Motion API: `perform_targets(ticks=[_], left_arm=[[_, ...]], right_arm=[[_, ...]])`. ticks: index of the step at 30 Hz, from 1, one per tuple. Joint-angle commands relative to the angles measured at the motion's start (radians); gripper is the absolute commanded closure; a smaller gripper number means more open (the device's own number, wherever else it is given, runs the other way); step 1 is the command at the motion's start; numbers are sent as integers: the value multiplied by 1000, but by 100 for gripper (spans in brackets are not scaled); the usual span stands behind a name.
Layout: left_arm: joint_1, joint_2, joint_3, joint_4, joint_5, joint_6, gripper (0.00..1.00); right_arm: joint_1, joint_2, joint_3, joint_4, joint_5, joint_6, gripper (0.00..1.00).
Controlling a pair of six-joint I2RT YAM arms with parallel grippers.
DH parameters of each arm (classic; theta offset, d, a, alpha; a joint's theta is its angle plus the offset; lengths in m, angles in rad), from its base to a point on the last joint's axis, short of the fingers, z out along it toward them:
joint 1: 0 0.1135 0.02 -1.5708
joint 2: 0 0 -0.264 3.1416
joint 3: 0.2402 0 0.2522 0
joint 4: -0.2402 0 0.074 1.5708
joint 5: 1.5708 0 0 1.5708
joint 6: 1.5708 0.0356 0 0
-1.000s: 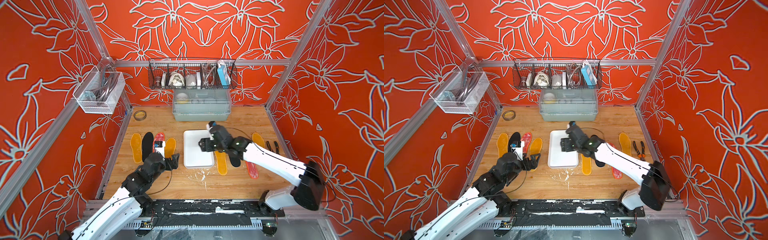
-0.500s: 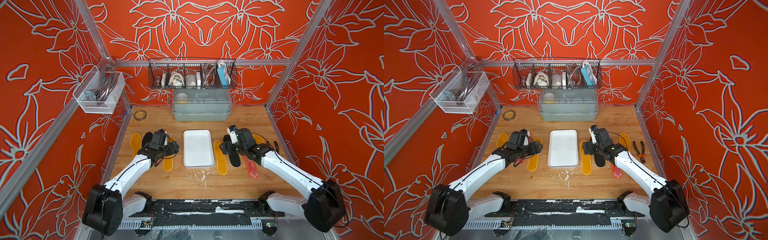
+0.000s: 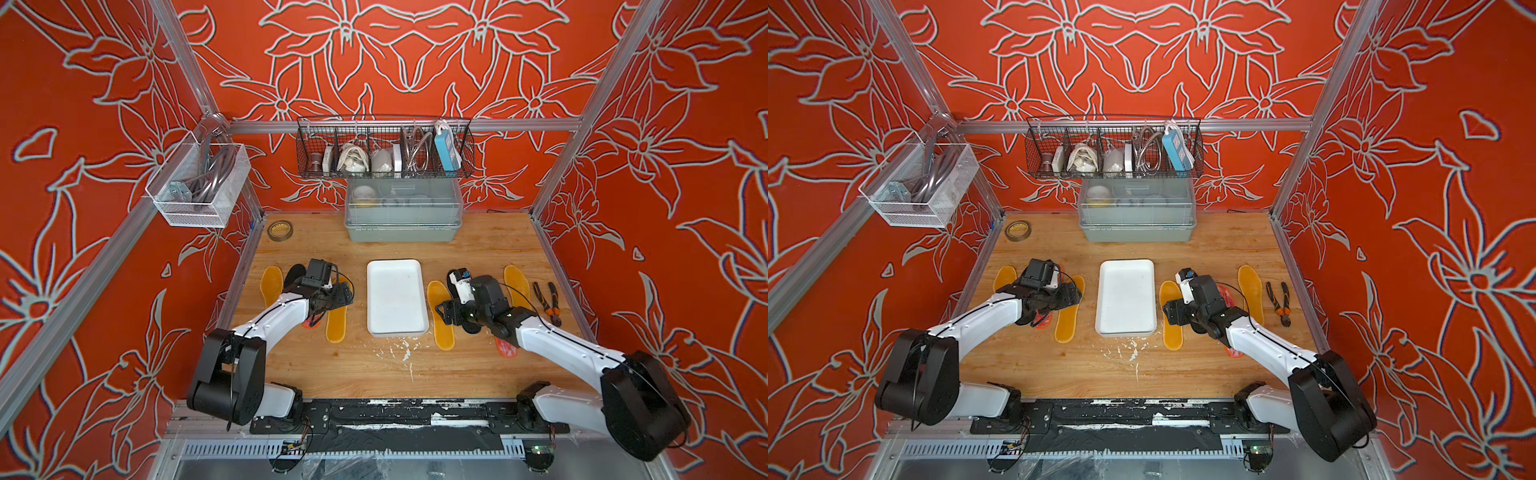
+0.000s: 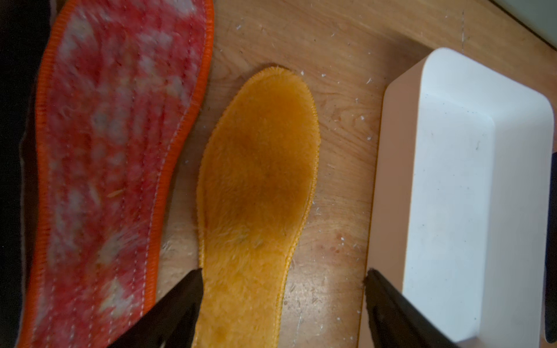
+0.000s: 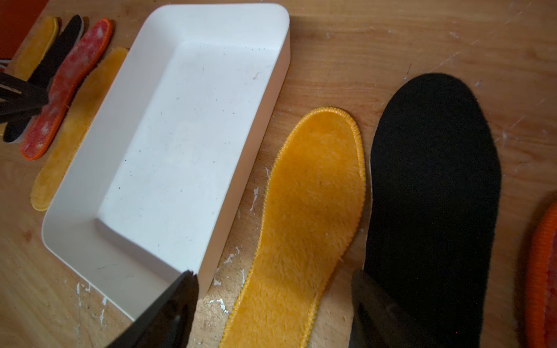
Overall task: Put the insoles into the storage box
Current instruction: Pick up the insole from the center of the board.
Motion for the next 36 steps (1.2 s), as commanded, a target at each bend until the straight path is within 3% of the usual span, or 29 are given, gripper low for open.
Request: perform_targets(ticks=[1,12,17,24,27,32,36], left_arm=[[13,28,18,-4,-17,24,16],[31,106,38,-4,5,54,22],[31,152,63,-17,27,67,36],[31,161,52,-10,0,57,43],[31,126,43,-20,-10,52,34],[31,46,10,-29,-67,39,32],[31,92,24,-58,-89,44,29]], right_arm=[[-3,-40,-19,78,6,9,18],[-3,-78,-40,90,35,27,17],[-4,-95,-46,94,46,29,16],[-4,-99,-51,95,57,36,14],[-4,-96,-51,94,64,36,13],[-3,-87,-52,100,58,32,13],[-4,-83,-49,96,58,29,12]])
